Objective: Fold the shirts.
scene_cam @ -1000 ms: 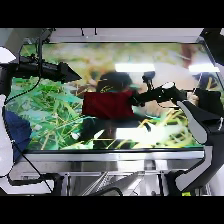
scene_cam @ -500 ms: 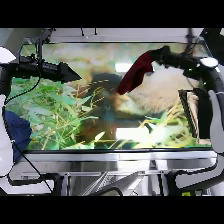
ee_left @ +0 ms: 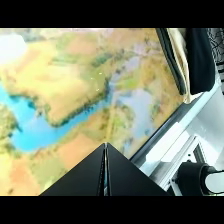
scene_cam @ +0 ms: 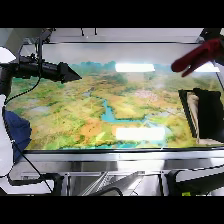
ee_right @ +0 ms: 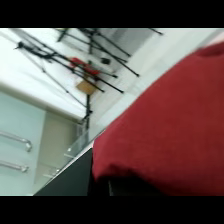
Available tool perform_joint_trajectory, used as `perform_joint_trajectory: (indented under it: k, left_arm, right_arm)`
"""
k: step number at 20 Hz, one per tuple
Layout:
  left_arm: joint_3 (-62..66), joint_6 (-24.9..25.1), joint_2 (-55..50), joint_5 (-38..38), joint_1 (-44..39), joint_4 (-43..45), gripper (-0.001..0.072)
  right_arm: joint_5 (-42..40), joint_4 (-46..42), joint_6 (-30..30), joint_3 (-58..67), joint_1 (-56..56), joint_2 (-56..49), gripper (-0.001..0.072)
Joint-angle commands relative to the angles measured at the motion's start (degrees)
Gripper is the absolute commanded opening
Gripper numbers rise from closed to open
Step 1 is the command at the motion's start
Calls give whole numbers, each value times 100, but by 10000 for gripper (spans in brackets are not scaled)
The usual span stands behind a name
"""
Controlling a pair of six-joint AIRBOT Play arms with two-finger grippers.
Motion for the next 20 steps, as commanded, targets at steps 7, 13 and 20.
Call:
perform_joint_trajectory:
  k: [7, 13, 20]
  left_arm:
    - [0, 4, 2, -55, -157, 2, 15]
    - [-2, 4, 2, -162, -284, 2, 15]
    - [0, 4, 2, -254, -308, 0, 15]
  right_arm:
    - [4107, -4771, 3274, 44, -1495, 750, 20]
    - [5235, -6124, 3418, 42, -1493, 702, 389]
    - [5370, -5882, 3377, 44, -1488, 691, 691]
